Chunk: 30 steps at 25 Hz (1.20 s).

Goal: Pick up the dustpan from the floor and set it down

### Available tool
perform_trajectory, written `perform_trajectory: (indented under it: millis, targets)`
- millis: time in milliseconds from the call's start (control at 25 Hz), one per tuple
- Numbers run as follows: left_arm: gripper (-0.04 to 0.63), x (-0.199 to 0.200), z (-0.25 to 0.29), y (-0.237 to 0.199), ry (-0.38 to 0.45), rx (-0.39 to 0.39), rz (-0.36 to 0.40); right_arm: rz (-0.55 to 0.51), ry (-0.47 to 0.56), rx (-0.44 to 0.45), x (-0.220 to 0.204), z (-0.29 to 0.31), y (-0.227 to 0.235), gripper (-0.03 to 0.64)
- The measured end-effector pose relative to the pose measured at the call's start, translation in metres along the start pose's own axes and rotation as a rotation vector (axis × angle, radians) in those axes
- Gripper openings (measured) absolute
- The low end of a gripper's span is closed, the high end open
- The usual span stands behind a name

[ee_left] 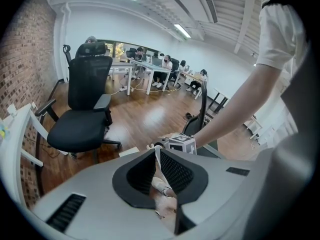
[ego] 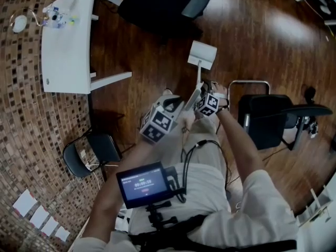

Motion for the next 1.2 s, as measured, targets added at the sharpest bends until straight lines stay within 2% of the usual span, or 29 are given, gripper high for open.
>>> perform_trajectory:
  millis: [200, 560, 960, 1200]
  targets:
    - [0.025, -0.001, 0.003, -0.004, 0.008, 0.006, -0.002, 0.016, -0.011, -0.012, -0.012, 0.02, -0.003, 0.183]
    - [0.025, -0.011, 0.007, -0.008, -0.022, 0.002, 0.002, -0.043, -0.02, 0.004, -0.005, 0.024, -0.002, 0.183]
    - [0.025, -0.013, 0.017, -0.007, -0.022, -0.023, 0.002, -0.059, -0.019, 0.008, -0.013, 0.043, -0.007, 0.183]
    - [0.025, -0.014, 0.022, -0.003, -0.035, -0.041, -0.012, -0.08, -0.032, 0.012, -0.016, 0.046, -0.01, 0.156]
Point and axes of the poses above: the fingertips, and each gripper's own axes: z forward along the fingers, y to its right, x out of its top, the point moved 4 cm from there along -z, backward along the fingers, and after that the axes turned 9 degrees about y, right-handed, at the moved point
